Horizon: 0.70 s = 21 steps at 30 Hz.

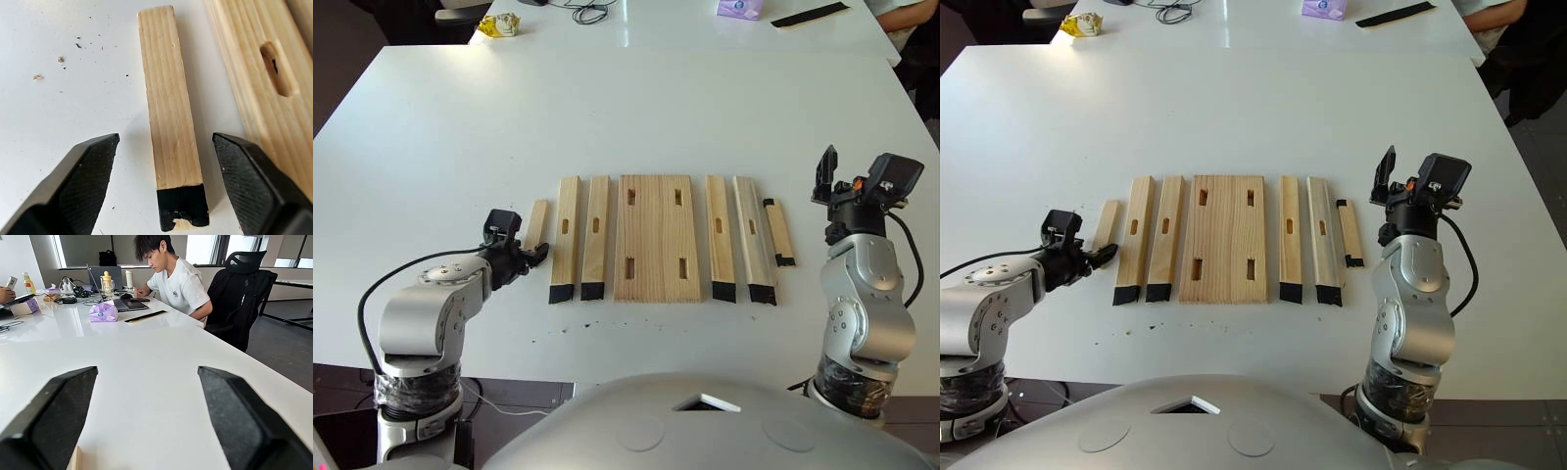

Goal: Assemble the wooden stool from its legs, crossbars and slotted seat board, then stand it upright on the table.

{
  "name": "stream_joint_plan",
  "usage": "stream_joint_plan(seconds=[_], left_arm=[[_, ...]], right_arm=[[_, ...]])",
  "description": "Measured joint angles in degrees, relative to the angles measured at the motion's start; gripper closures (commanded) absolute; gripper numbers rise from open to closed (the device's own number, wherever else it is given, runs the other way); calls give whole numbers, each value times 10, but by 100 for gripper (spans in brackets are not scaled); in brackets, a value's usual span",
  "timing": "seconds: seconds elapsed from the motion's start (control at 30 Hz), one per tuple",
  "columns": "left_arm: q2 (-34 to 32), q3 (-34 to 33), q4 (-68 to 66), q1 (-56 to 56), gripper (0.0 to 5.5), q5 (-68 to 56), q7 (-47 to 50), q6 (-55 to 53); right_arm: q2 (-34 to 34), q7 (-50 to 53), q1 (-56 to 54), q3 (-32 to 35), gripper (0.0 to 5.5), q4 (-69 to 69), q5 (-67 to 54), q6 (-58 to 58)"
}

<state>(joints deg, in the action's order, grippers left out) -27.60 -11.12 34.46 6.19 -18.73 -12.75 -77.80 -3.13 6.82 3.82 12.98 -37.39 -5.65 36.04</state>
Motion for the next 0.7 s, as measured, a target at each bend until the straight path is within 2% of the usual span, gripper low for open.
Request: stream_joint_plan(seconds=[0.17,0.63,0.7], left_arm=[[14,-2,-18,-6,195,2,6,14],[6,26,-36,-3,415,3,-1,63],[2,27,-38,-3,418,3,-3,66]], right_arm=[[-2,-4,-4,0,171,1,0,0],[-2,-6,-10,-4,175,12,0,0],[-1,-6,-10,-5,175,12,0,0]])
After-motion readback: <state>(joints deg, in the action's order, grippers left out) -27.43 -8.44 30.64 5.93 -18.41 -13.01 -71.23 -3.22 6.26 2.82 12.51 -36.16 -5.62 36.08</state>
